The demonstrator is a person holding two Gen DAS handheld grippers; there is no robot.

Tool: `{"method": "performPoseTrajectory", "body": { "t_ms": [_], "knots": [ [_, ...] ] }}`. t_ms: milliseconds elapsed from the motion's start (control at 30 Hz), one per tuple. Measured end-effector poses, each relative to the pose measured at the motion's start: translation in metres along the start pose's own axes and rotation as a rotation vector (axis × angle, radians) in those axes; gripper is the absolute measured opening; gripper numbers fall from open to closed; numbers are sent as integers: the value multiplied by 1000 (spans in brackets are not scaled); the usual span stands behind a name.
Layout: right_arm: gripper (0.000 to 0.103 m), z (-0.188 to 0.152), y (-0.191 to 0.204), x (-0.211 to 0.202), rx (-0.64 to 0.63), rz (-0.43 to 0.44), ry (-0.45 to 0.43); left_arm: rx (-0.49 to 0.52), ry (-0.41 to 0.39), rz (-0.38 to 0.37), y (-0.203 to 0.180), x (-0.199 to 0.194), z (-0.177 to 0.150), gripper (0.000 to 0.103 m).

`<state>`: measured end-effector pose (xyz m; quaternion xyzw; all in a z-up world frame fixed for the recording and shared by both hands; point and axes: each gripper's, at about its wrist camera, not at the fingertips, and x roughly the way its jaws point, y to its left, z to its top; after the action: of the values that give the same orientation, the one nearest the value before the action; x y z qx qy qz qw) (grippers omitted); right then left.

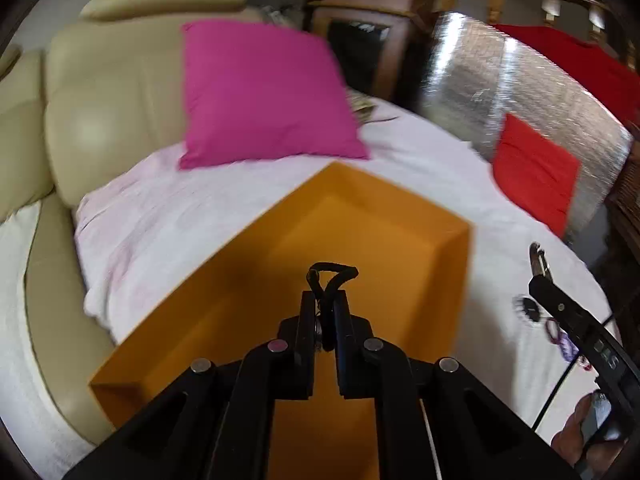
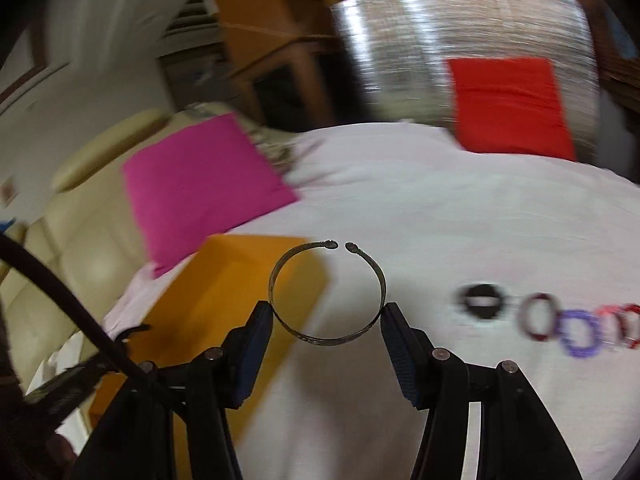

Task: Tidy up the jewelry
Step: 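Carry the bangle and black cord into the orange box and open both tools, then move both tools back over the row of bracelets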

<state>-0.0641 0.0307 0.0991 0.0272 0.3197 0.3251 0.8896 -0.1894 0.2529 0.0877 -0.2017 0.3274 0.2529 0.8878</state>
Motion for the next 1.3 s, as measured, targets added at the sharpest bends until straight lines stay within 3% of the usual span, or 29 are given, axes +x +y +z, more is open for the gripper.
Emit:
{"method": "performPoseTrajectory", "body": {
  "t_ms": [133, 300, 400, 467, 533, 633, 733, 1000, 1300],
  "knots": [
    [59, -12, 49, 25, -85, 62, 36, -2, 35, 56, 18, 10, -4, 9],
    [60, -25, 78, 49, -141, 91, 96, 0, 103, 67, 30, 24, -10, 10],
    [64, -27, 84, 63, -144, 93, 136, 6, 126, 69, 32, 30, -12, 28],
    [72, -24, 81, 66, -144, 101, 131, 9, 123, 74, 32, 30, -12, 44],
    [78, -22, 79, 60, -149, 96, 114, 14, 108, 82, 30, 26, -11, 46],
    [78, -19, 66, 54, -129, 75, 83, 26, 96, 86, 24, 26, -9, 46],
    [78, -12, 43, 43, -67, 70, 55, 47, 77, 85, 16, 23, -8, 46],
    [76, 2, -56, 5, 127, -72, 19, 122, -30, 84, -19, 9, -6, 47],
    [76, -2, -175, -50, 375, -195, 21, 281, -128, -15, -94, -11, -24, 55]
  ]
}}
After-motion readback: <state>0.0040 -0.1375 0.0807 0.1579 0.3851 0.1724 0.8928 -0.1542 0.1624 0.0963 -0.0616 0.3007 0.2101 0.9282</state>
